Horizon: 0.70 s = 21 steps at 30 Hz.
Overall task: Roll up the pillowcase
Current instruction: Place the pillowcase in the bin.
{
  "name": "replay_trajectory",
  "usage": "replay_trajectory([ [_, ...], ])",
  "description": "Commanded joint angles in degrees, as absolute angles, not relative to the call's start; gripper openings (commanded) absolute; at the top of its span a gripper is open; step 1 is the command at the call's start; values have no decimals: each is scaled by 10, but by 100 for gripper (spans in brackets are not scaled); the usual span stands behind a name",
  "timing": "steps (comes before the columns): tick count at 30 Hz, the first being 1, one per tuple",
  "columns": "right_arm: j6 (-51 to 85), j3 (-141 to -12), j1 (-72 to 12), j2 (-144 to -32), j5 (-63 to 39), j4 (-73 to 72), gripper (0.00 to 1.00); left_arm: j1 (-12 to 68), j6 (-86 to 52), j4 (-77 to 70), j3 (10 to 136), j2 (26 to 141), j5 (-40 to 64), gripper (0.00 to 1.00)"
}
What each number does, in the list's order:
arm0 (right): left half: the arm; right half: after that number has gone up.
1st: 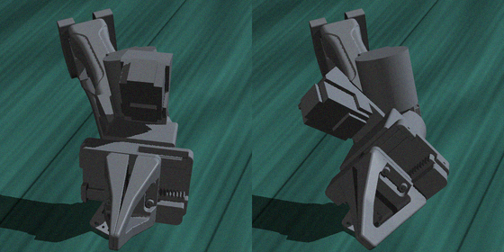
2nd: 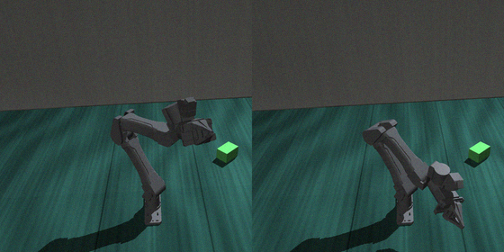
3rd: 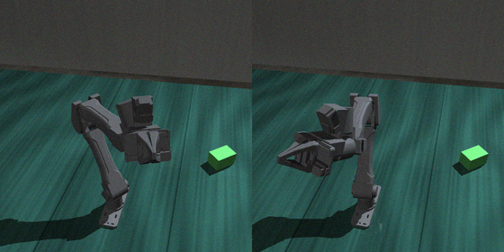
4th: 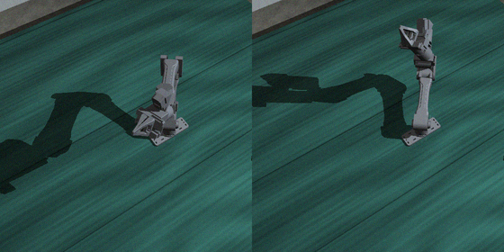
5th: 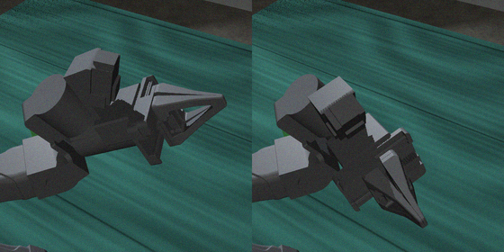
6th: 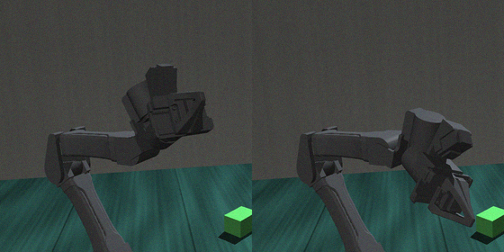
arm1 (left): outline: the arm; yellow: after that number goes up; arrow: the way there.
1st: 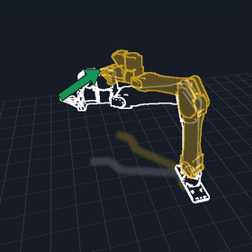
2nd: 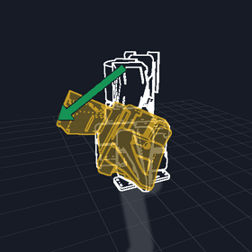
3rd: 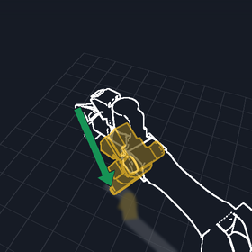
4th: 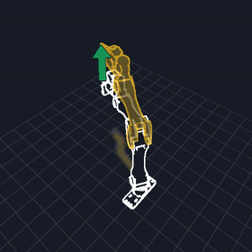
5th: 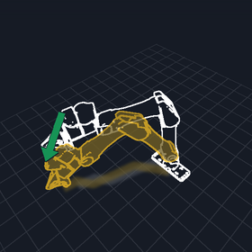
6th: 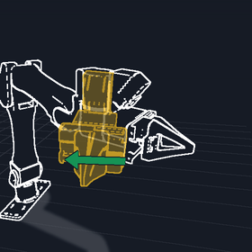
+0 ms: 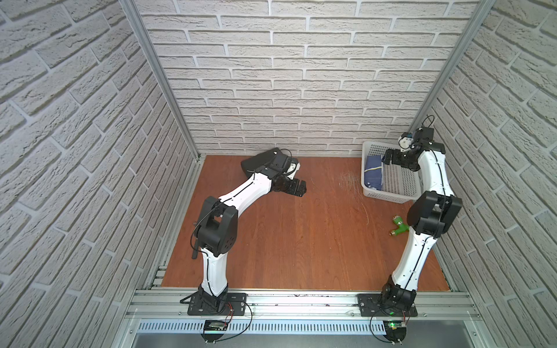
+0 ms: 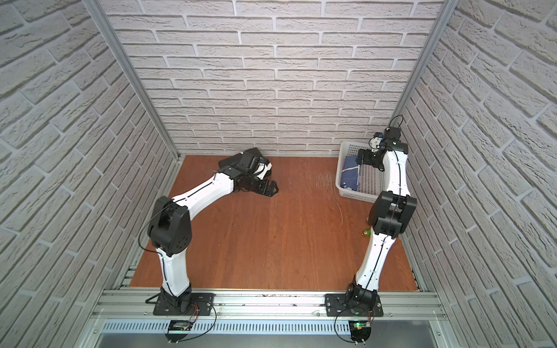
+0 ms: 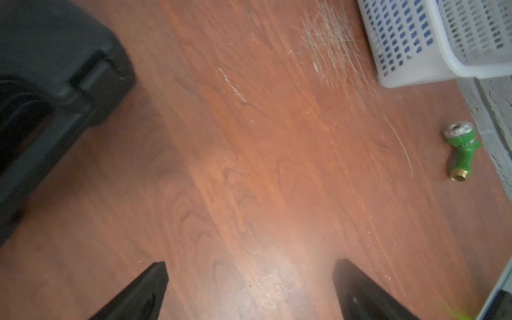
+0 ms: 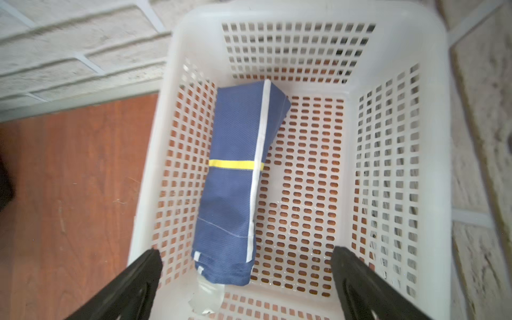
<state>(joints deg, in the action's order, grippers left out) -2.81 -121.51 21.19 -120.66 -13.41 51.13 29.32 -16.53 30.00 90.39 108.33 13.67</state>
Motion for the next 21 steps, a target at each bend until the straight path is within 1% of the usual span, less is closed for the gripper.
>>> replay_trajectory([
  [1,-20,-1099,202,-1138,-210,399,100,263,-145,269,859,1030,113,98],
  [2,-13,-1061,201,-1102,-229,368,100,255,-139,264,843,1020,109,98],
  [6,-4,-894,191,-984,-255,248,100,220,-129,224,770,970,96,98],
  [10,14,-803,191,-916,-269,211,100,185,-127,196,698,920,90,98],
  [14,42,-686,184,-824,-292,140,100,150,-118,153,608,853,74,98],
  [16,50,-616,161,-779,-294,102,100,132,-104,119,562,828,61,98],
  [19,45,-512,99,-716,-237,71,100,109,-89,52,503,808,31,98],
  [21,48,-439,69,-673,-174,26,100,101,-77,-2,461,795,-4,98],
])
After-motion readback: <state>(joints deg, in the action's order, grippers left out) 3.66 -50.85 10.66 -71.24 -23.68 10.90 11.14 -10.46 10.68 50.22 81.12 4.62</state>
